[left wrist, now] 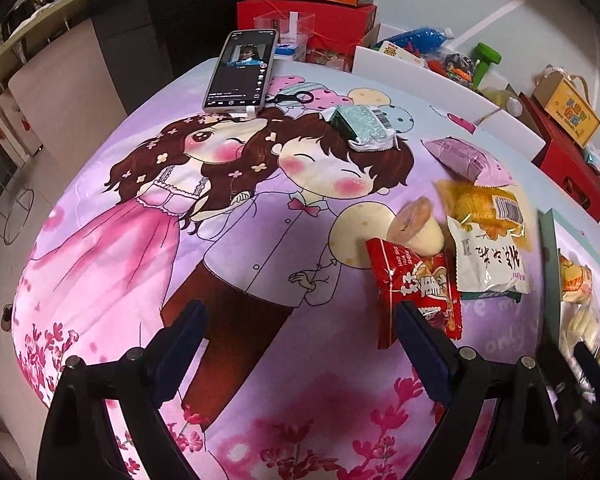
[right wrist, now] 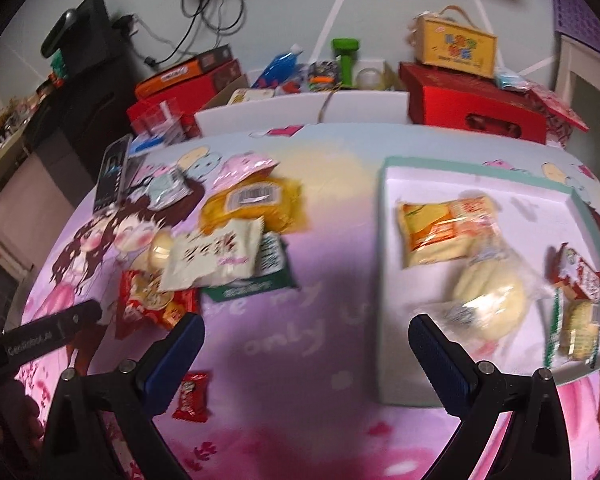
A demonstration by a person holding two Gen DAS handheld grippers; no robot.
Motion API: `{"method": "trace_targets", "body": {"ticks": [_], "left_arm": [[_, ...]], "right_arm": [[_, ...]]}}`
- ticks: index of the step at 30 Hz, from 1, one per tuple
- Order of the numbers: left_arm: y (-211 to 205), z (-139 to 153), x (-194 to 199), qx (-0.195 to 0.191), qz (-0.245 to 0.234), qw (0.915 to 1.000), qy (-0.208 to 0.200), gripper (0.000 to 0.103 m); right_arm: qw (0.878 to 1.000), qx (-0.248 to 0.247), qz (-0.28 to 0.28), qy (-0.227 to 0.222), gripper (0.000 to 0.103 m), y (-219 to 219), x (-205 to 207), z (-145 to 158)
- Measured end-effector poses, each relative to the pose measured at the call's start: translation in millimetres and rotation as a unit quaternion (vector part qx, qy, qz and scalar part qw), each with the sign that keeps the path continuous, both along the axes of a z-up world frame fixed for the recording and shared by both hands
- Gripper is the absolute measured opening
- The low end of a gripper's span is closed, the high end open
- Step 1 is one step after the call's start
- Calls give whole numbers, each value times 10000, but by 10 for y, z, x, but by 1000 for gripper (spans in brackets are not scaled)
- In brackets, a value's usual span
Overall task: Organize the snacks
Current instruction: 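Withdraw both tools from the tray back toward the snack pile, then grasp the small red candy with the right tool while the left tool grasps the red biscuit pack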
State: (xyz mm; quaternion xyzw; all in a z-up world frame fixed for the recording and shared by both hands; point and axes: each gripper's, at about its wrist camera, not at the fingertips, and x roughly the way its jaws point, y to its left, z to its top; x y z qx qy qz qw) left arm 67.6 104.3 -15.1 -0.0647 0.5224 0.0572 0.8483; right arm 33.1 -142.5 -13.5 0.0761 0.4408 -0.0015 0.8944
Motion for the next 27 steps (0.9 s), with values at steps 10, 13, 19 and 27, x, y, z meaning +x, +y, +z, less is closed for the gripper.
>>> {"method": "trace_targets", "body": {"ticks": [10,13,19,27], "left_arm": [[45,-104,26,-103,60,9997,189,94],[48,-145,44,-122,63,9995,282,94],[49,-172,63,-144,80,9993,340,94],[53,-117,82,-211,82,9994,261,94]], "right_arm": [[9973,-254,523,442,103,430,1,-245],[9958,-336,675,526,103,538,-26,-298],[9928,-463,837,714,103,660,-37,-403],[9918,-494,817,853,84,652,-46,-475]]}}
